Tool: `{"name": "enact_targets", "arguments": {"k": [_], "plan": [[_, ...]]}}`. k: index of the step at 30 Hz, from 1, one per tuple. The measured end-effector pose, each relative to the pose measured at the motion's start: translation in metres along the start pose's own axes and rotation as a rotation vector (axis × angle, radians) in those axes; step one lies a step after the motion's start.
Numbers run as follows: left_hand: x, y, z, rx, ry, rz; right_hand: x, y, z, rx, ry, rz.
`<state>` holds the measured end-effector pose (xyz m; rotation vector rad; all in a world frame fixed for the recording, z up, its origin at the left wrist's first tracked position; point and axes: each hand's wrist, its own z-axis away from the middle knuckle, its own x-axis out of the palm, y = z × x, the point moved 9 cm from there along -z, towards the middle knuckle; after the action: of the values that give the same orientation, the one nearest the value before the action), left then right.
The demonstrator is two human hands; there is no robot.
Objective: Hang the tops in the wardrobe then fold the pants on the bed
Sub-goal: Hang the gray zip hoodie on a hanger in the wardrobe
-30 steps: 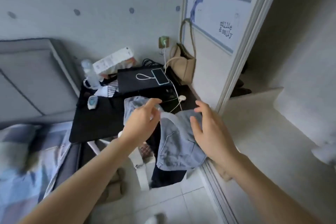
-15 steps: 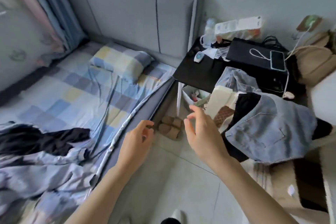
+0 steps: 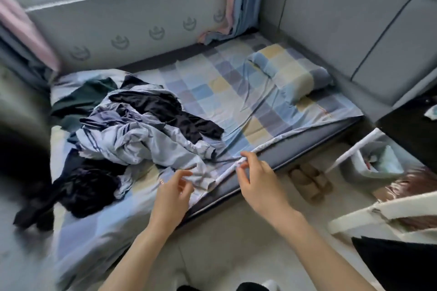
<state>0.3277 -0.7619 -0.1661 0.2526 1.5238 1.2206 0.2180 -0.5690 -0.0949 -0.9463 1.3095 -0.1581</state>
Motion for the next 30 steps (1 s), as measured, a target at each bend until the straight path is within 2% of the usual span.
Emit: {"name": "enact_targets", "arguments": {"k": [7,13,17,20,26,30], "plan": [[-0.122,-0.126,-0.027,-0.194,0.087,0.032,0.145,-0.095,-0.055,-0.039,-0.194,0.086],[-0.177,-0.222,-0.076,-0.403,0.102,0.1,0.241,-0.133,-0.122,-0.028,-0.347,0.112],[-0.185,-0.283,-0.111,-0.606,0.082,0.179,0.292,-0.132,-0.182,0.006,-0.409,0.159],[-0.191,-0.326,-0.151,-0.69,0.093,0.131,0.344,-0.127,-0.238,-0.001,-0.482,0.187],[-0.176,-0.388,-0.232,-0.75,0.09,0.087,0.435,-0.109,-0.33,-0.07,-0.602,0.323],[-0.159,-0.42,-0.283,-0.713,0.061,-0.052,0.493,-0.099,-0.367,-0.122,-0.678,0.398]]}}
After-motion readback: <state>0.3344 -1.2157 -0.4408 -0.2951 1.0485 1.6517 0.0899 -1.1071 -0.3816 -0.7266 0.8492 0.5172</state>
